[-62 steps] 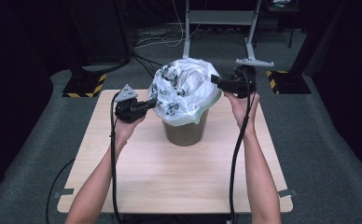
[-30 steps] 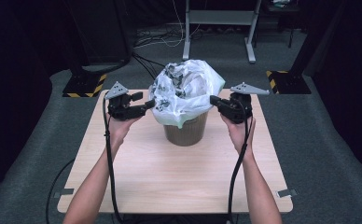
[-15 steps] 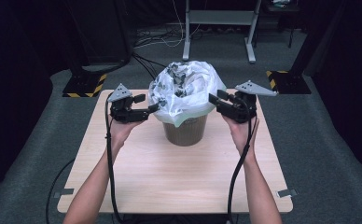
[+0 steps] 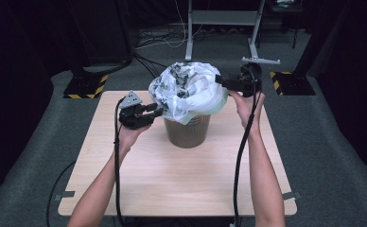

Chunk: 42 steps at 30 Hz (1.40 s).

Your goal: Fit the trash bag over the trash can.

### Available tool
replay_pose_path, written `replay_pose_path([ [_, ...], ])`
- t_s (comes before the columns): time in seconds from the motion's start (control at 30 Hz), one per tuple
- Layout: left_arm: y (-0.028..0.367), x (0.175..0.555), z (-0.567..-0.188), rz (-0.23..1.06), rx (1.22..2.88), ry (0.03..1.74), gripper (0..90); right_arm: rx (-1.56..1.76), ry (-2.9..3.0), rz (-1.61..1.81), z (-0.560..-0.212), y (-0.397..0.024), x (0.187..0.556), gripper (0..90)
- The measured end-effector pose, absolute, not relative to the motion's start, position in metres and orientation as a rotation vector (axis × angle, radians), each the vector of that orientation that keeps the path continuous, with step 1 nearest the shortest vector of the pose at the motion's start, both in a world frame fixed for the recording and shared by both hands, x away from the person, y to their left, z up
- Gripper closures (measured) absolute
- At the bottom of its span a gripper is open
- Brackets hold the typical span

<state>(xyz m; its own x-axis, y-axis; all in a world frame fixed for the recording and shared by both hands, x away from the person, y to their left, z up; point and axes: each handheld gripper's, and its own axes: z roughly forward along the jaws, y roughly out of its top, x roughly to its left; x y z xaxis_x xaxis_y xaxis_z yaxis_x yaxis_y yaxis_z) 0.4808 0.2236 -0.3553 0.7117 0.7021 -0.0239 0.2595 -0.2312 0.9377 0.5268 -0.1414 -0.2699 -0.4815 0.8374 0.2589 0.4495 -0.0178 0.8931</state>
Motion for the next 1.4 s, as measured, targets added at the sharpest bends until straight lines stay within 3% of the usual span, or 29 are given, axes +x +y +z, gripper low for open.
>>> replay_pose_path([
  [0.13, 0.222, 0.484, -0.358, 0.503, 1.81, 0.743, 88.0, 1.338, 1.936, 1.487, -0.284, -0.14, 0.526, 73.9],
  [0.27, 0.225, 0.489, -0.359, 0.523, 1.817, 0.756, 90.0, 1.307, 1.917, 1.497, -0.295, -0.14, 0.514, 86.3],
  [0.83, 0.236, 0.525, -0.363, 0.56, 1.861, 0.853, 90.0, 1.159, 1.963, 1.468, -0.338, -0.125, 0.456, 89.1],
  [0.97, 0.24, 0.529, -0.365, 0.547, 1.836, 0.881, 89.2, 1.125, 1.985, 1.435, -0.343, -0.12, 0.449, 83.6],
  [1.07, 0.245, 0.525, -0.365, 0.527, 1.802, 0.912, 72.4, 1.133, 1.931, 1.512, -0.335, -0.131, 0.449, 68.5],
  [1.2, 0.253, 0.514, -0.364, 0.509, 1.752, 0.921, 58.4, 1.156, 1.881, 1.556, -0.322, -0.145, 0.451, 54.8],
  [1.4, 0.258, 0.494, -0.357, 0.494, 1.695, 0.898, 45.6, 1.174, 1.835, 1.616, -0.31, -0.157, 0.463, 47.7],
])
